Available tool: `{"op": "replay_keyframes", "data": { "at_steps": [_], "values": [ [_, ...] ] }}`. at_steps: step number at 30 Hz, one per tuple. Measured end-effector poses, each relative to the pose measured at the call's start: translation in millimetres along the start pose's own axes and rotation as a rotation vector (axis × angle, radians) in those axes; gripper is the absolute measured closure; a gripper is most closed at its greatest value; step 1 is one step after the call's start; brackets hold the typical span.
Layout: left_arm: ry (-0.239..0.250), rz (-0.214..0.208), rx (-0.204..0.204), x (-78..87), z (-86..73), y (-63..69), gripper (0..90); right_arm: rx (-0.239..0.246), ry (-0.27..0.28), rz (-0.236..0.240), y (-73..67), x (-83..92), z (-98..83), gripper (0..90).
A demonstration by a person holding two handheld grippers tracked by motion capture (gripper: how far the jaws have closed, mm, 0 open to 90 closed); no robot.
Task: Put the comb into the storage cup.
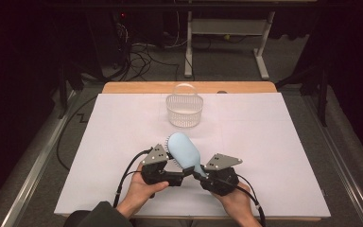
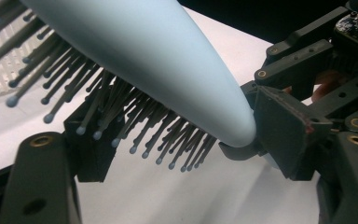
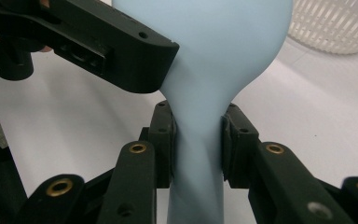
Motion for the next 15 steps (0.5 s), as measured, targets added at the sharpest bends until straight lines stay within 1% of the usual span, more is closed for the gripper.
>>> {"op": "replay_keyframes", "data": {
  "at_steps": [4, 6, 8, 9, 15],
  "values": [
    [-0.004, 0.006, -0.018, 0.8, 1.5, 2.7, 29.5, 0.012, 0.005, -0.010, 0.7, 1.4, 1.1, 70.7],
    [-0.002, 0.007, -0.020, 1.4, 2.5, 3.9, 30.5, 0.019, 0.007, -0.016, 1.0, 2.3, 1.5, 70.7],
    [0.004, 0.002, -0.010, 2.4, 3.6, 4.7, 31.4, 0.019, 0.009, -0.018, 1.1, 3.0, 2.0, 70.7],
    [0.010, -0.003, -0.002, 2.9, 4.3, 5.0, 32.3, 0.029, 0.012, -0.027, 0.6, 3.1, 2.3, 70.8],
    [0.033, -0.015, 0.028, 5.3, 7.1, 5.6, 33.4, 0.048, 0.014, -0.040, -0.8, 3.3, 3.1, 70.7]
  ]
}}
Point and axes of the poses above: each handheld gripper's, and its own axes: x roughly backward along the jaws, z roughly out of its top, y roughly to its right, the point moved 7 cm from there along -x, roughly forward along the jaws, and after that the axes turned 7 degrees about -z, right-handed, at the moved point
